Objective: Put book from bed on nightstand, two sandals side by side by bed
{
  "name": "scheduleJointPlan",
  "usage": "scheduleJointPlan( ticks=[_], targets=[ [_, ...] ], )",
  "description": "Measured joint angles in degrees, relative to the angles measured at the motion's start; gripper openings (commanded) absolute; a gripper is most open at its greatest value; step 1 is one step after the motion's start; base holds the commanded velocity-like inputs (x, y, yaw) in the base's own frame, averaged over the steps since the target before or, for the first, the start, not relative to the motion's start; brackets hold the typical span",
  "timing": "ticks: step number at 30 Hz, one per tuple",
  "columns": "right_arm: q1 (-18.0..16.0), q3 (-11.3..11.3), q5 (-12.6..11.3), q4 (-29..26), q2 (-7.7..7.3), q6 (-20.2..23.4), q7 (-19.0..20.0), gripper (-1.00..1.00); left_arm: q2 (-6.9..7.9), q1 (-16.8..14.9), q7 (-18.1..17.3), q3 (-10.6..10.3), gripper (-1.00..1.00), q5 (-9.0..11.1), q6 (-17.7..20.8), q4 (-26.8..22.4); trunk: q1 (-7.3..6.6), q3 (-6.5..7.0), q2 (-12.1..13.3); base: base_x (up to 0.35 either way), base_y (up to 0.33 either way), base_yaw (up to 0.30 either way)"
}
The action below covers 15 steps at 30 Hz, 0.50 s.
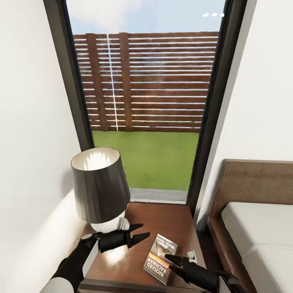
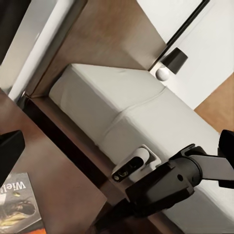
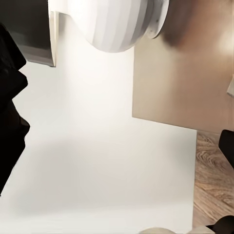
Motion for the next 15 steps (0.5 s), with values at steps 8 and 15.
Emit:
scheduleJointPlan(
  ticks=[8, 15],
  targets=[
    [0.3, 0.0, 0.3, 0.7, -5.85, -1.4, -0.1, 1.00, 0.22, 0.0, 1.0, 0.1, 1.00, -0.1, 0.0, 0.0, -1.76, 1.44, 3.2, 0.000, 0.000, 0.000],
    [0.6, 0.1, 0.4, 1.2, -10.39, -9.8, 0.0, 1.00, 1.58, 0.0, 1.3, 0.3, 1.00, -0.2, -0.3, 2.3, -3.29, 2.69, 6.0, 0.000, 0.000, 0.000]
  ],
)
